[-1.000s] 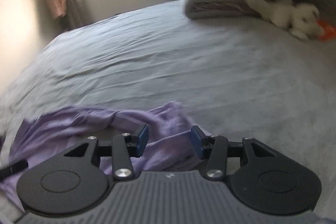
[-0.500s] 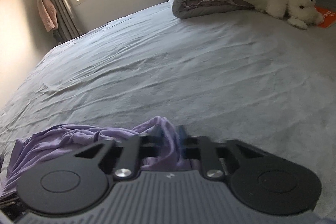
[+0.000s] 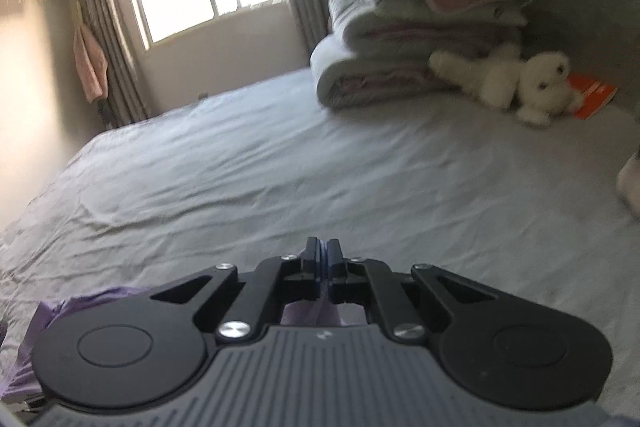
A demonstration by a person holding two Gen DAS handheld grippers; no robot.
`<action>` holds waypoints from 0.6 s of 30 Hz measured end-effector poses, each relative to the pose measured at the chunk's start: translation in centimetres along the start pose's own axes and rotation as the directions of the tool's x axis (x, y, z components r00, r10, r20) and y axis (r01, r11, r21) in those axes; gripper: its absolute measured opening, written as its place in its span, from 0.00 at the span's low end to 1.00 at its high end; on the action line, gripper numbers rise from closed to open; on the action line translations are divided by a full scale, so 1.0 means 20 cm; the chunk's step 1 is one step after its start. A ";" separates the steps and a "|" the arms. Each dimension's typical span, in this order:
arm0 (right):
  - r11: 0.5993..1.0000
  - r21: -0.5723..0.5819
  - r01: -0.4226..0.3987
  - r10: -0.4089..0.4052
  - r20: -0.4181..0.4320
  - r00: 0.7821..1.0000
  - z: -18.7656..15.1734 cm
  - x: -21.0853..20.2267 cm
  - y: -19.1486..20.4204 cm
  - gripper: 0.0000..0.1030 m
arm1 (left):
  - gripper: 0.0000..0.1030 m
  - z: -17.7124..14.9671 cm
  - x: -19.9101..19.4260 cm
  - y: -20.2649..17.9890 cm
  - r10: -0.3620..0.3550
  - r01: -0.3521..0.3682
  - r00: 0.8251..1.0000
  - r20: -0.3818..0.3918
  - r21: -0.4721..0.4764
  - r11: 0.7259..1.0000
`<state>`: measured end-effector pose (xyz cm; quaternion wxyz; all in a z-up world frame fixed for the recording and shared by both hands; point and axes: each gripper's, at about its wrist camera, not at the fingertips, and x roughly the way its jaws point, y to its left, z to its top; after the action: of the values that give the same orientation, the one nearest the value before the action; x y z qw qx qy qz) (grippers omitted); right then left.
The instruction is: Fold clothes
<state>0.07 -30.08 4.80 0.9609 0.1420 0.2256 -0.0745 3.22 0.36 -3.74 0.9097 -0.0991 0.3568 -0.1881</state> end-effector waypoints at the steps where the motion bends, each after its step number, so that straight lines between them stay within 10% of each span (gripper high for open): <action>1: 1.000 -0.001 0.011 -0.011 0.018 1.000 0.01 -0.02 0.00 0.04 | 0.54 0.00 0.00 0.00 0.002 -0.002 1.000 -0.001 0.002 1.000; 10: 0.989 -0.061 0.134 -0.119 0.198 0.973 0.09 -0.23 0.00 0.01 | 0.54 0.00 0.00 0.01 0.015 -0.015 1.000 -0.005 0.002 1.000; 18: 0.993 -0.004 0.114 -0.114 -0.005 0.993 0.04 -0.03 -0.09 0.11 | 0.55 -0.01 -0.04 -0.05 -0.096 0.096 0.995 0.012 0.040 0.995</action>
<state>-0.58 -32.05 5.25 0.9547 0.1273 0.2361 -0.1285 2.35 -0.22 -3.13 0.9039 -0.0994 0.3414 -0.2379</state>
